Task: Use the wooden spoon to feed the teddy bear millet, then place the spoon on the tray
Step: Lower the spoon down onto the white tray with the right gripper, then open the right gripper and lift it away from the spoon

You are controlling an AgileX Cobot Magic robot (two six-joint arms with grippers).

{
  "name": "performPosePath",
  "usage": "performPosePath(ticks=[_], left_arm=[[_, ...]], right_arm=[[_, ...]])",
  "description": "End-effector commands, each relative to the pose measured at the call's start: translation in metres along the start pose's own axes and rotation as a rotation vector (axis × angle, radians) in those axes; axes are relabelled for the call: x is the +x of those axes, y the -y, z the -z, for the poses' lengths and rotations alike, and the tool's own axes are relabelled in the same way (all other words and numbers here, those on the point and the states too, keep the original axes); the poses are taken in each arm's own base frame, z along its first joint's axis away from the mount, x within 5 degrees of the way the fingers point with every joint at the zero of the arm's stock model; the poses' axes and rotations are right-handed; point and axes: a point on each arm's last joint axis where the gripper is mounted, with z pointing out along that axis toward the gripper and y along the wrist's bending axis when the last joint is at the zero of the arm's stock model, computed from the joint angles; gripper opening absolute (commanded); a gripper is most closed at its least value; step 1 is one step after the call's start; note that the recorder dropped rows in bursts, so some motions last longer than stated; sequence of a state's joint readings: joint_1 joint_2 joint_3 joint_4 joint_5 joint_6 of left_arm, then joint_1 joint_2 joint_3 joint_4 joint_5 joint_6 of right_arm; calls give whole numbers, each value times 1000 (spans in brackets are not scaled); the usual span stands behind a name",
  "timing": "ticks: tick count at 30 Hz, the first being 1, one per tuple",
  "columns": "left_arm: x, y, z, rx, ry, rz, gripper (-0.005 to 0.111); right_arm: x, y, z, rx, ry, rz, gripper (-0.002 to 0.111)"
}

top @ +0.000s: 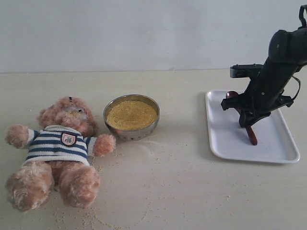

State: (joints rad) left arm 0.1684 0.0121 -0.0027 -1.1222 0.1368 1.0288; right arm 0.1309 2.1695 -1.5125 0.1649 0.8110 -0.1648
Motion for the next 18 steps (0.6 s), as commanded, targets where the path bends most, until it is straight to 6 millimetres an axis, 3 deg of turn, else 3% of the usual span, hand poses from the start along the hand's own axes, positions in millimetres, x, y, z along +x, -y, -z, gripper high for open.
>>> performPosePath(ticks=[1,8,11,15,18], left_arm=[[1,0,0,4,2,7,5],[1,0,0,4,2,7,5],[1,0,0,4,2,7,5],[1,0,0,4,2,7,5],[1,0,0,4,2,7,5]], right_arm=[[0,2,1,0,4,-7,17],[1,1,1,-4,-4,-17,39],[2,1,4,-6,-13,-16,42],[1,-3,31,-6,16,-6,42],[2,-6,67,10,52,13,41]])
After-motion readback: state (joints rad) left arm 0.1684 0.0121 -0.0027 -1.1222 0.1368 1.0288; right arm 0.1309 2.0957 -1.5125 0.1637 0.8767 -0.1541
